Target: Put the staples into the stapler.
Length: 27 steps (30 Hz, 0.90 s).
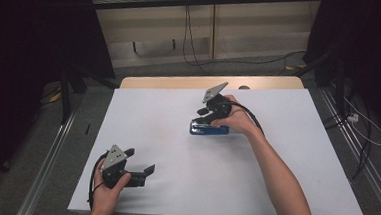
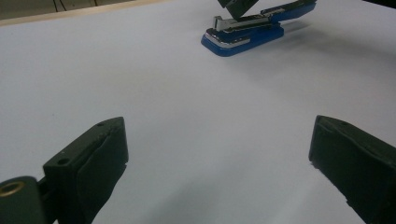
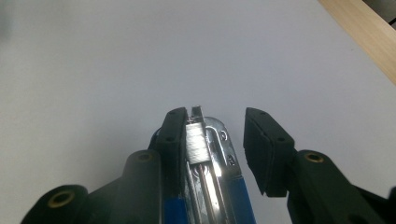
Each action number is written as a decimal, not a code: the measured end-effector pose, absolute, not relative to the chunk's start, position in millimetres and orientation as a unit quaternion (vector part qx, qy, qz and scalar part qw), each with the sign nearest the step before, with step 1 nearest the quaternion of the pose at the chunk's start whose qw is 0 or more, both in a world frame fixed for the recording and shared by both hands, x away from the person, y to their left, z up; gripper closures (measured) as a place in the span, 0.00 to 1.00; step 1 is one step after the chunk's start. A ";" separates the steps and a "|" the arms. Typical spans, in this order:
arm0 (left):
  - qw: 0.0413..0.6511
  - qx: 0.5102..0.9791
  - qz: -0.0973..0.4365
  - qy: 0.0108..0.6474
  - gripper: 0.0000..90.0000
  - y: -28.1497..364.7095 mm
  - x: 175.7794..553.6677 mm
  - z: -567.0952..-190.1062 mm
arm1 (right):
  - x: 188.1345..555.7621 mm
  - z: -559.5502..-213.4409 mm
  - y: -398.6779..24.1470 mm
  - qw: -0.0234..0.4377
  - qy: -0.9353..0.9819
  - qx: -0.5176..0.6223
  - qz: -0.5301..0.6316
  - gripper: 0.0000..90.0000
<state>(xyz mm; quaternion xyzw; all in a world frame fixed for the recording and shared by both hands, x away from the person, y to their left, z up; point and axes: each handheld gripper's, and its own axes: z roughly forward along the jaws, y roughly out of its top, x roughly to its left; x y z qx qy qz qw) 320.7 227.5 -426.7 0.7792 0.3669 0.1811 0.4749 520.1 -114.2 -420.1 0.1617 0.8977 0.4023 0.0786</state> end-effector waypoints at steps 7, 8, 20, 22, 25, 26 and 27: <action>0.475 0.779 0.180 0.367 0.05 227.0 320.9 -426.9 | 518.5 -418.9 -124.2 0.082 0.877 0.218 0.421 0.47; 0.475 0.779 0.180 0.367 0.05 227.0 320.9 -426.9 | 517.9 -419.2 -124.7 0.082 0.875 0.223 0.423 0.45; 0.473 0.779 0.181 0.369 0.05 226.5 321.2 -427.4 | 508.7 -425.7 -136.1 0.100 0.845 0.291 0.438 0.19; 0.473 0.779 0.181 0.369 0.05 226.7 321.1 -427.3 | 506.8 -426.5 -137.8 0.106 0.841 0.301 0.437 0.16; 0.474 0.778 0.181 0.371 0.05 226.7 321.4 -427.6 | 504.3 -426.4 -142.1 0.113 0.830 0.318 0.444 0.12; 0.474 0.778 0.181 0.371 0.05 226.8 321.5 -427.7 | 503.4 -426.0 -143.6 0.113 0.826 0.324 0.447 0.13; 0.474 0.778 0.181 0.371 0.05 226.7 321.5 -427.7 | 502.5 -425.8 -145.1 0.116 0.822 0.329 0.451 0.12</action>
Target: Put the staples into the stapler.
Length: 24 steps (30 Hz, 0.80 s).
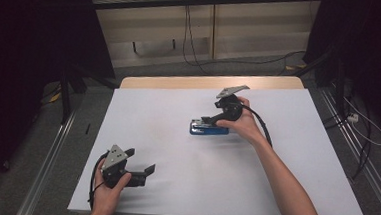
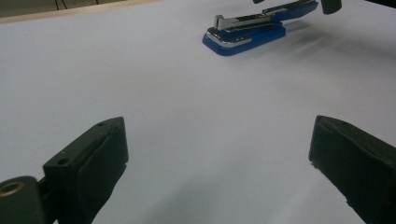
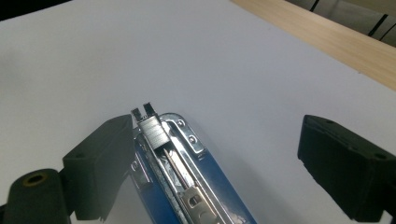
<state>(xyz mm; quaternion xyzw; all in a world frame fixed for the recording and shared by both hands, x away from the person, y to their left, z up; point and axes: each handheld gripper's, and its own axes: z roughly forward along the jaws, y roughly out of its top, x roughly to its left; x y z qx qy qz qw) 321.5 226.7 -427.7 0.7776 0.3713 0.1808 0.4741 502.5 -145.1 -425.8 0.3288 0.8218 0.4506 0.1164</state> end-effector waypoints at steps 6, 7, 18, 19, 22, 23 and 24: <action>0.474 0.777 0.181 0.374 0.05 226.9 321.6 -428.0 | 497.1 -426.9 -151.7 0.125 0.809 0.342 0.462 0.07; 0.474 0.776 0.180 0.374 0.05 227.1 321.7 -428.2 | 496.3 -427.2 -152.1 0.126 0.808 0.343 0.462 0.06; 0.475 0.775 0.182 0.375 0.05 228.4 322.2 -427.6 | 482.3 -422.7 -161.4 0.154 0.787 0.365 0.473 0.05; 0.475 0.773 0.182 0.378 0.05 228.7 322.2 -427.1 | 480.7 -422.7 -162.8 0.162 0.786 0.367 0.470 0.05; 0.480 0.767 0.181 0.386 0.05 230.4 322.3 -427.1 | 477.5 -423.1 -166.8 0.168 0.779 0.381 0.469 0.06; 0.480 0.766 0.182 0.387 0.05 231.3 322.3 -427.0 | 477.0 -423.2 -168.2 0.173 0.778 0.383 0.467 0.06; 0.478 0.766 0.184 0.387 0.05 231.9 322.1 -426.7 | 475.5 -423.3 -170.2 0.177 0.773 0.390 0.468 0.06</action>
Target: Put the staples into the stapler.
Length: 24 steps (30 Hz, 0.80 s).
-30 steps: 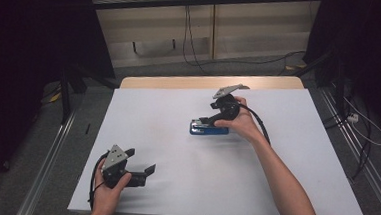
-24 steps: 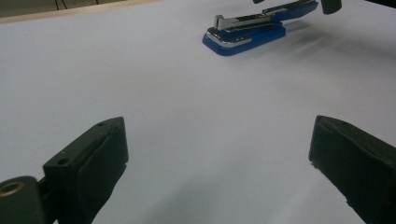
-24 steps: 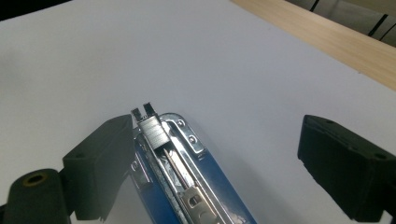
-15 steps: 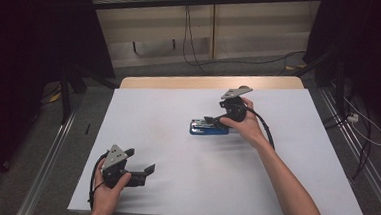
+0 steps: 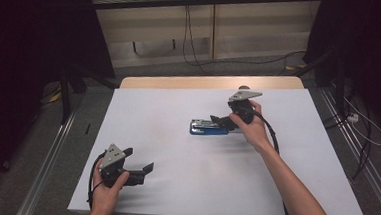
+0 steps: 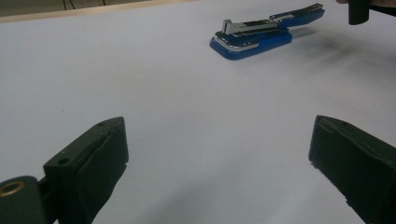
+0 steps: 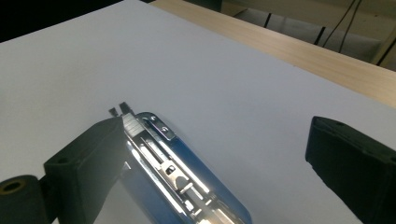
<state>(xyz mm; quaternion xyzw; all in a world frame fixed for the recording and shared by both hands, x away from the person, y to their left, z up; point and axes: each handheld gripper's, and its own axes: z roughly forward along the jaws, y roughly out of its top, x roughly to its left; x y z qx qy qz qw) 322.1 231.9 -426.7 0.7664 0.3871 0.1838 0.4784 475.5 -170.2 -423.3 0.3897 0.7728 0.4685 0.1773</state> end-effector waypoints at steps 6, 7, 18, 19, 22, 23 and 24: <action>0.477 0.768 0.187 0.383 0.05 232.1 321.8 -426.0 | 467.7 -424.1 -178.9 0.194 0.759 0.407 0.470 0.06; 0.478 0.768 0.187 0.383 0.05 231.8 321.6 -426.0 | 466.6 -423.9 -180.0 0.197 0.759 0.407 0.468 0.06; 0.479 0.765 0.190 0.387 0.05 231.9 321.1 -425.6 | 445.8 -419.7 -201.7 0.232 0.733 0.431 0.472 0.06; 0.478 0.766 0.190 0.386 0.05 232.0 321.2 -425.8 | 444.2 -419.8 -202.6 0.233 0.732 0.432 0.472 0.06; 0.480 0.762 0.192 0.390 0.06 234.4 320.1 -424.7 | 437.6 -421.1 -205.9 0.236 0.731 0.435 0.470 0.06; 0.481 0.760 0.192 0.393 0.05 234.4 319.4 -424.8 | 435.9 -421.9 -206.8 0.237 0.730 0.436 0.470 0.05; 0.482 0.760 0.191 0.392 0.05 235.5 319.5 -425.5 | 434.5 -422.5 -207.5 0.237 0.729 0.438 0.470 0.05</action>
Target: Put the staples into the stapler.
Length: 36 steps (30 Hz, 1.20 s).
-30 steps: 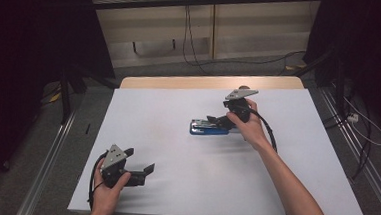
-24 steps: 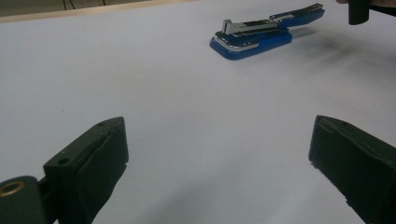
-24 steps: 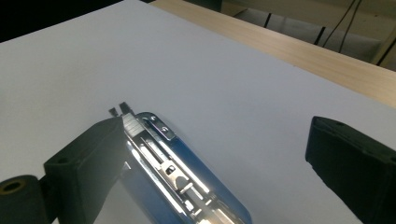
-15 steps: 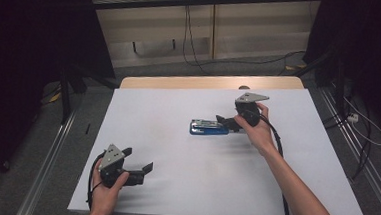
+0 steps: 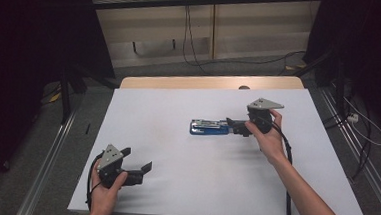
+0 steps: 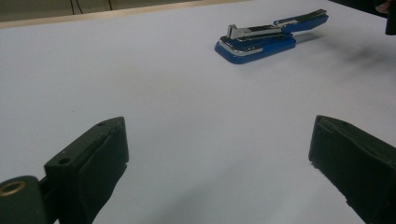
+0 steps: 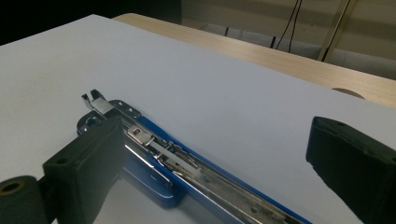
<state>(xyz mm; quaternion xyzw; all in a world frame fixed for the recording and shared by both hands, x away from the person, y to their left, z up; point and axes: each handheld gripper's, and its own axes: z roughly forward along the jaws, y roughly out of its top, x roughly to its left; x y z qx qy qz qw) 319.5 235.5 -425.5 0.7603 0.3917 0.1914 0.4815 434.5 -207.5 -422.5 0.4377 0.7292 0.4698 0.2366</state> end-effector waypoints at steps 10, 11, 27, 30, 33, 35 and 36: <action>0.478 0.762 0.192 0.393 0.06 234.6 323.4 -427.3 | 416.1 -428.5 -213.6 0.250 0.718 0.447 0.471 0.05; 0.478 0.762 0.193 0.393 0.06 234.3 323.4 -427.1 | 414.3 -428.9 -214.4 0.252 0.717 0.449 0.471 0.05; 0.481 0.759 0.204 0.389 0.05 231.9 324.2 -424.4 | 381.9 -430.2 -229.8 0.271 0.700 0.452 0.483 0.04; 0.480 0.760 0.205 0.387 0.05 231.7 324.4 -424.1 | 377.7 -431.5 -232.7 0.266 0.702 0.450 0.483 0.04; 0.480 0.759 0.204 0.390 0.05 231.5 324.8 -424.9 | 372.3 -433.1 -235.1 0.270 0.706 0.446 0.480 0.04; 0.479 0.759 0.204 0.391 0.05 231.5 324.9 -425.1 | 368.8 -434.4 -236.5 0.274 0.706 0.447 0.476 0.04; 0.479 0.760 0.204 0.389 0.05 231.6 325.0 -424.9 | 367.6 -435.0 -237.2 0.276 0.706 0.447 0.475 0.04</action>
